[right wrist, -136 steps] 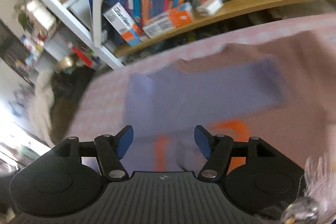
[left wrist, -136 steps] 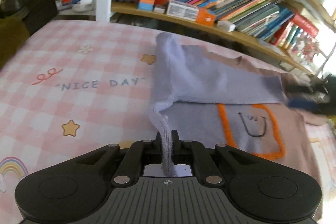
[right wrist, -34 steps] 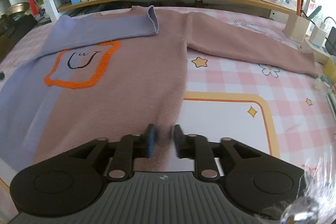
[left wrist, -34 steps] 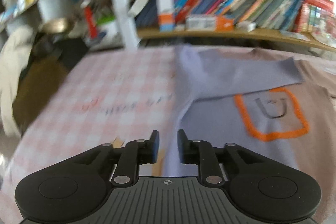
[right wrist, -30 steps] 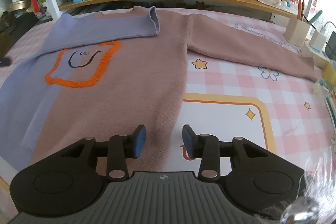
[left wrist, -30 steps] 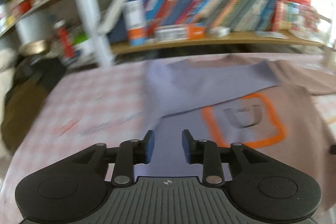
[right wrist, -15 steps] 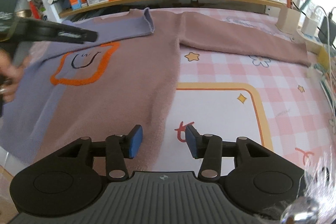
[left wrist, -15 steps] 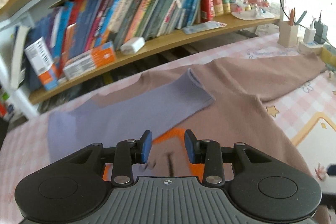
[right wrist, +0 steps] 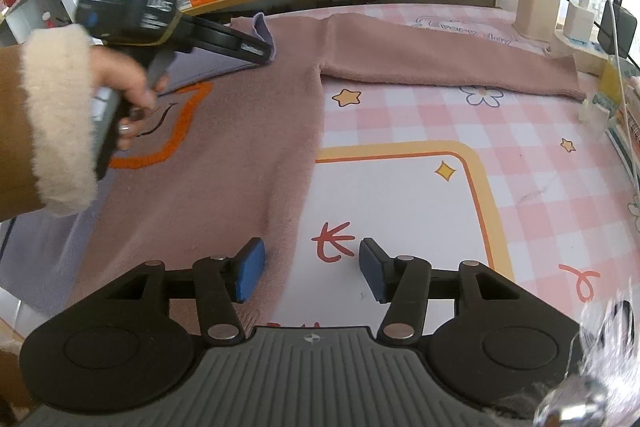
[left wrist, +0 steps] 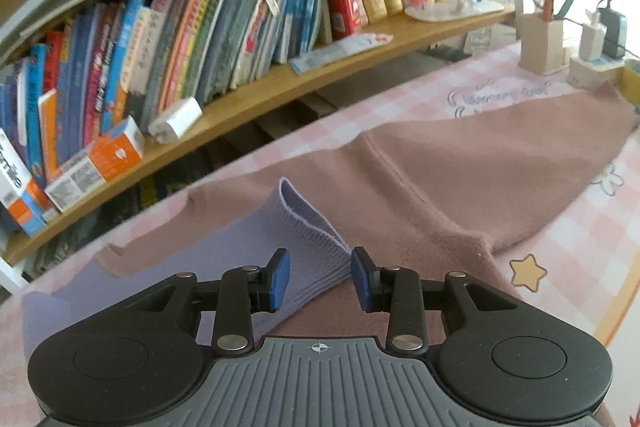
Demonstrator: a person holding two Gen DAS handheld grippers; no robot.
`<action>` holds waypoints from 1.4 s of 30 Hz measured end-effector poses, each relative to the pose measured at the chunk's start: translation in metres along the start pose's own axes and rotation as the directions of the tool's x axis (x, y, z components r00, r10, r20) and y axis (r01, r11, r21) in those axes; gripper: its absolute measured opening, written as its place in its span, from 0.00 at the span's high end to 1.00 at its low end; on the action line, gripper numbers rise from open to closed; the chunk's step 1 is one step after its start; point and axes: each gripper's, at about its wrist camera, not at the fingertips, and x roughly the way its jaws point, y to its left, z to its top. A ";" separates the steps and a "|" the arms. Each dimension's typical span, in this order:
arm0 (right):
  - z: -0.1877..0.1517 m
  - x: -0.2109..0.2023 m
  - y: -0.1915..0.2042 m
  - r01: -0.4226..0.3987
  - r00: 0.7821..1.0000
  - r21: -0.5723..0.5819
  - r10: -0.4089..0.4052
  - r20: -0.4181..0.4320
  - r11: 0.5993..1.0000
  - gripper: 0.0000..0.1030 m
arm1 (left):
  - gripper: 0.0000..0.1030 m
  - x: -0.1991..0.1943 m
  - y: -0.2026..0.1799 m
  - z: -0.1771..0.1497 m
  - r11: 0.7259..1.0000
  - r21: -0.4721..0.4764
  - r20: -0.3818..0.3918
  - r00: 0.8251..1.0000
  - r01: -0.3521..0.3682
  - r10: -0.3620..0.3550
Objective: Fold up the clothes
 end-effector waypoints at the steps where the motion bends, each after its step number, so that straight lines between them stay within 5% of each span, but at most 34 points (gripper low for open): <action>1: 0.000 0.000 0.000 -0.002 1.000 0.000 0.002 -0.001 1.000 0.51 | 0.67 0.003 -0.001 0.001 1.000 -0.010 -0.003 1.000 0.002 -0.002; 14: -0.002 -0.002 -0.002 0.021 1.000 0.010 -0.021 -0.003 1.000 0.51 | 0.68 0.009 0.001 0.000 0.999 -0.037 0.005 1.000 0.021 -0.020; 17: -0.003 -0.005 -0.001 0.049 0.999 0.020 -0.049 0.002 0.999 0.51 | 0.90 0.009 0.008 -0.002 0.999 -0.034 0.003 1.000 0.028 -0.028; 27: -0.001 -0.027 0.011 0.153 0.983 0.084 -0.161 0.091 0.985 0.51 | 0.92 -0.059 0.102 -0.010 0.966 -0.258 0.156 0.987 0.011 0.030; 35: 0.003 -0.028 0.056 0.146 0.980 0.053 -0.152 0.129 0.988 0.52 | 0.92 -0.147 0.236 -0.069 0.898 -0.406 0.169 0.952 -0.170 0.256; 42: 0.004 -0.022 0.100 0.151 0.979 0.030 -0.153 0.138 0.988 0.52 | 0.92 -0.194 0.336 -0.131 0.803 -0.433 0.062 0.876 -0.409 0.479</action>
